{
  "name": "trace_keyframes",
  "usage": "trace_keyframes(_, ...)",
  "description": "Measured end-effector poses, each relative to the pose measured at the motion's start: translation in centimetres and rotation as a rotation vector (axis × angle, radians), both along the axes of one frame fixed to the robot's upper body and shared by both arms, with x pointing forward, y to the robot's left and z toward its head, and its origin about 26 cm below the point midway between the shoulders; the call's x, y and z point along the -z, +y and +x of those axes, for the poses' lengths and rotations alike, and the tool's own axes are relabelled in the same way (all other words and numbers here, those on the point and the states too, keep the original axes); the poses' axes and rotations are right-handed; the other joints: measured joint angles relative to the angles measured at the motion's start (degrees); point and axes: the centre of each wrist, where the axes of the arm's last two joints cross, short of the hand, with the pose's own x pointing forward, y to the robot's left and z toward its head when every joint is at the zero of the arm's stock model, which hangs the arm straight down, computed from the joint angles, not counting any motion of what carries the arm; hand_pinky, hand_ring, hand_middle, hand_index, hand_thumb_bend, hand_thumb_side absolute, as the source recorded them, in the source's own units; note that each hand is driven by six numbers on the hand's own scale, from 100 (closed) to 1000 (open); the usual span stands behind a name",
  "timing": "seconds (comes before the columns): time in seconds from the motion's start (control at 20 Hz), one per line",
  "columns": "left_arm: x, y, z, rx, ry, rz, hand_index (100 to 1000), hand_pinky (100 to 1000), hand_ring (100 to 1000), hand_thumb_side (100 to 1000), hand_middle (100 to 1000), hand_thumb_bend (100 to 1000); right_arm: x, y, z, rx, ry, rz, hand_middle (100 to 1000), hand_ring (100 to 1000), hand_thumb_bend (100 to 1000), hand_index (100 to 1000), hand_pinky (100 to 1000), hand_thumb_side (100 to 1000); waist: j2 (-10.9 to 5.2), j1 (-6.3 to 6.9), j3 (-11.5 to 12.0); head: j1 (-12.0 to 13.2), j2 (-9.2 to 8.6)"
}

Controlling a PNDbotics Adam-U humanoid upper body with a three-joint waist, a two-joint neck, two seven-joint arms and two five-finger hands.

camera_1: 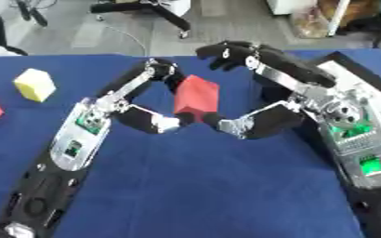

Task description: Pick up the objects with one hand, pass them to the other hand, and then place them into the box on the other side of the table.

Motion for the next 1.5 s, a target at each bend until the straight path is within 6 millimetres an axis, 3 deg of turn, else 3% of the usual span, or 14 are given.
trace_keyframes(0.65, 0.1, -0.2, -0.1, -0.002, -0.026, 0.019, 642, 590, 543, 346, 538, 441, 0.6, 0.3, 0.2, -0.059, 0.04, -0.095, 888, 837, 302, 964, 819, 401, 0.0, 0.0, -0.1, -0.4, 0.0)
trace_keyframes(1.5, -1.9, -0.5, -1.0, 0.103, -0.028, -0.144, 640, 594, 546, 345, 538, 440, 0.5, 0.0, 0.3, -0.041, -0.001, -0.155, 872, 833, 303, 962, 828, 386, 0.0, -0.14, -0.5, -0.4, 0.0)
